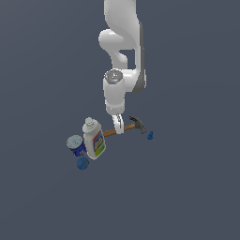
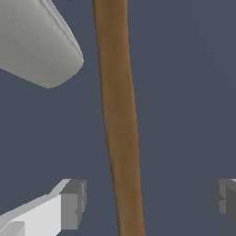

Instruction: Pick up a designated object from a clutter of objects.

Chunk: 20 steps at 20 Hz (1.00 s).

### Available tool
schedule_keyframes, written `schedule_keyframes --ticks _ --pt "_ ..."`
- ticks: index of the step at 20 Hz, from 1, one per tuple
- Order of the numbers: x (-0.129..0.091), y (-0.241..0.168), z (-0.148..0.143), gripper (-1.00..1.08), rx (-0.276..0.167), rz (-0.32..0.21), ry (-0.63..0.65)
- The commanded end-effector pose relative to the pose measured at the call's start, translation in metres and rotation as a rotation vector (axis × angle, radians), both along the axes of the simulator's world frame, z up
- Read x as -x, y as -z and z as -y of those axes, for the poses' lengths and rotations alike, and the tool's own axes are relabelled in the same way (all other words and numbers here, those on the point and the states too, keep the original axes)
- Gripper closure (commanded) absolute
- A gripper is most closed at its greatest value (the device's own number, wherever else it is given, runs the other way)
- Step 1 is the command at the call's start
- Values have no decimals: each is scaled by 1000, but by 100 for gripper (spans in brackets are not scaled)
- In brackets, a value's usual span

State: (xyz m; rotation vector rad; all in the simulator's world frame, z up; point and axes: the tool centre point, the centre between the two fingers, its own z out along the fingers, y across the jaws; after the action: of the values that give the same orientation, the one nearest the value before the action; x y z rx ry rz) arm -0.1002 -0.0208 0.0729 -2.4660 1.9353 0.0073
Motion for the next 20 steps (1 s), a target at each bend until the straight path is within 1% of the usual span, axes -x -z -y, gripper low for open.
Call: schedule_keyframes --ticks 1,5,11,20 --pt "4 4 2 -92 5 0 29" --pt "7 6 3 -92 8 -1 48" --pt "7 9 3 -92 8 -1 44" --pt "8 42 3 -92 8 -2 48"
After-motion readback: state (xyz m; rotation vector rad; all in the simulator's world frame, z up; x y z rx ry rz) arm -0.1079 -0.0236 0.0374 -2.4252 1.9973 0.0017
